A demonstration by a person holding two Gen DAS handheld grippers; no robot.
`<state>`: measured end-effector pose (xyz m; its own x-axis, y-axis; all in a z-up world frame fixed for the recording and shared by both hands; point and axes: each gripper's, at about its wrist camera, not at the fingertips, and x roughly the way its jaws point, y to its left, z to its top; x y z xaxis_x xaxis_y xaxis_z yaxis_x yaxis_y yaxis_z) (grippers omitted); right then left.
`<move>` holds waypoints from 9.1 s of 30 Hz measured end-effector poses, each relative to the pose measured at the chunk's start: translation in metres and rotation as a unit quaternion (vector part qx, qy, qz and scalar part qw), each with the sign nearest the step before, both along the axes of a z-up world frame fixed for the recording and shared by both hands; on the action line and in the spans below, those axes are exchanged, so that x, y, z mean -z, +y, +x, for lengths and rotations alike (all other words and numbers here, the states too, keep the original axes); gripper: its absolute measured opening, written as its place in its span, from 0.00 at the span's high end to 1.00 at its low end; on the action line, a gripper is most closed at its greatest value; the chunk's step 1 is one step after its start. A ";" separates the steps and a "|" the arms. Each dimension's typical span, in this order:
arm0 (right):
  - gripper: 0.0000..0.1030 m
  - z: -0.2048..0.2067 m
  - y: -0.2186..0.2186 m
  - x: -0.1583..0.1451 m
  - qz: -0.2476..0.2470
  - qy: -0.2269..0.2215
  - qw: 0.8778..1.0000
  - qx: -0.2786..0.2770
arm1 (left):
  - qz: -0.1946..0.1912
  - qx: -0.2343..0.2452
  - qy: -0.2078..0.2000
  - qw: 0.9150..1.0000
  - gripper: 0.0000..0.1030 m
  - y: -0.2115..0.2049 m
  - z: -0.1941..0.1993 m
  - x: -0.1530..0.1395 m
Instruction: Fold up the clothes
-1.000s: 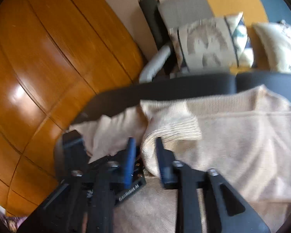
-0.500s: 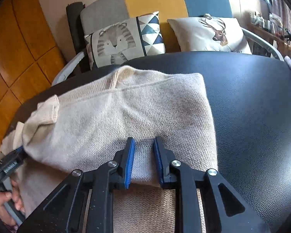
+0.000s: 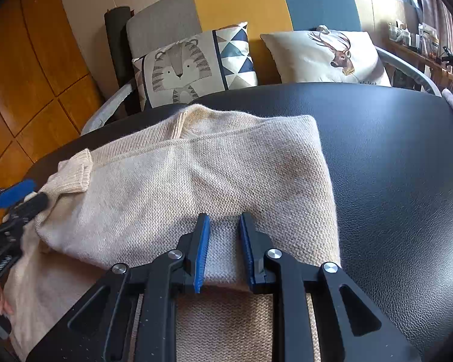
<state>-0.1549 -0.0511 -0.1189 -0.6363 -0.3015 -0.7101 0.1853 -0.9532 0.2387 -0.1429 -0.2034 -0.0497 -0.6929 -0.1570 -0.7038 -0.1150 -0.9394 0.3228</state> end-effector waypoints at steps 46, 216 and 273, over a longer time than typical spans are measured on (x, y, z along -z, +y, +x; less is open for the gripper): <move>0.79 -0.001 -0.001 0.000 -0.001 0.002 1.000 0.005 | 0.547 -0.245 0.064 0.798 0.66 -0.194 0.075 0.029; 0.89 -0.045 0.098 -0.033 -0.074 -0.026 0.997 0.000 | 0.363 -0.109 0.021 0.925 0.93 -0.128 0.034 0.041; 0.85 -0.014 0.032 -0.022 -0.010 -0.036 0.998 -0.055 | 0.392 -0.108 0.021 0.914 0.94 -0.140 0.032 0.045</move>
